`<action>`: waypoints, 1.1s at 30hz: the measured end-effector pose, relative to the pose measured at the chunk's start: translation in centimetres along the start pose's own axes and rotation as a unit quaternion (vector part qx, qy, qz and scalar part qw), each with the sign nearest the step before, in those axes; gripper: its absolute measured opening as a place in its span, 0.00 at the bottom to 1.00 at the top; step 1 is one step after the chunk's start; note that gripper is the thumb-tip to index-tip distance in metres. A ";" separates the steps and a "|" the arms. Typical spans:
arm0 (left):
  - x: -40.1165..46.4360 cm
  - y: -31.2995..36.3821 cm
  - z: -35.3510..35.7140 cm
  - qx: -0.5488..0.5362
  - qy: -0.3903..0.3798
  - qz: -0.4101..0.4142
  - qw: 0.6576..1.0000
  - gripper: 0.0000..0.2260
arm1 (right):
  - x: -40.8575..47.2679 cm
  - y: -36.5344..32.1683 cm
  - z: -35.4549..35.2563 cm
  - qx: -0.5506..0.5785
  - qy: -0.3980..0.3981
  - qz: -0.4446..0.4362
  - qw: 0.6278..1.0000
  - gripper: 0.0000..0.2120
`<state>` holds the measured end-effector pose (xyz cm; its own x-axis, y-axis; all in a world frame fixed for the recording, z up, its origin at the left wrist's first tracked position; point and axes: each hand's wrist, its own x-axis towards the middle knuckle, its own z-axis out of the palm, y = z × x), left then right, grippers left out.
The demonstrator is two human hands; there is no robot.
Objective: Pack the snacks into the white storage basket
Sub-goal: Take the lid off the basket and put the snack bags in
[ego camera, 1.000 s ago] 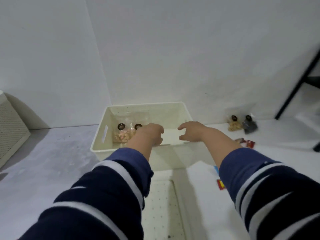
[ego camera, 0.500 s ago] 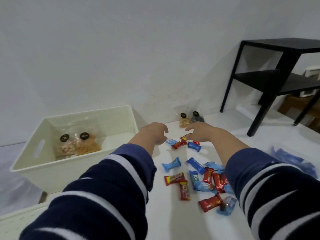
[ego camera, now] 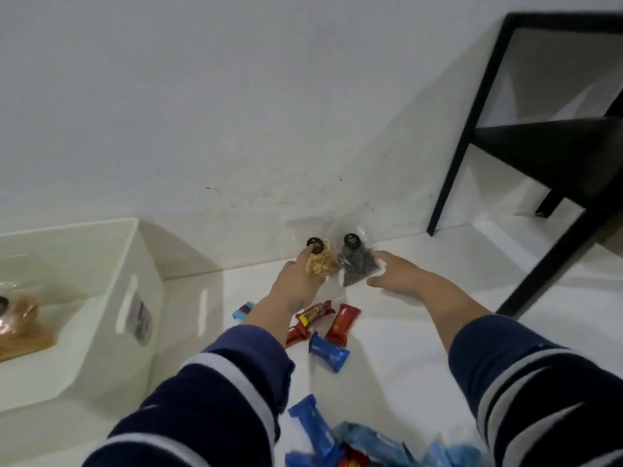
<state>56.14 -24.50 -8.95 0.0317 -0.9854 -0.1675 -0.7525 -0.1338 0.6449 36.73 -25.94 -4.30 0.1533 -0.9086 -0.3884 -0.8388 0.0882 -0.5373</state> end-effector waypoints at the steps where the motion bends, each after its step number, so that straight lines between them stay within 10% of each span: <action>1: 1.0 -0.3 0.9 -0.015 0.011 -0.001 1.000 0.32 | 1.3 0.4 0.0 0.018 0.000 -0.002 1.000 0.23; 9: 5.4 -1.6 4.1 -0.085 0.127 -0.041 0.987 0.33 | 8.8 1.6 0.9 0.121 0.029 -0.023 0.992 0.43; 33: -9.8 -2.1 -12.5 -0.069 0.195 0.048 0.977 0.35 | -8.0 -13.8 1.3 0.164 0.189 -0.112 0.962 0.35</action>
<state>65.61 -15.84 0.62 0.2343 -0.9555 0.1792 -0.6692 -0.0248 0.7427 47.75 -19.38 5.24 0.0589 -0.9978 0.0316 -0.5868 -0.0602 -0.8075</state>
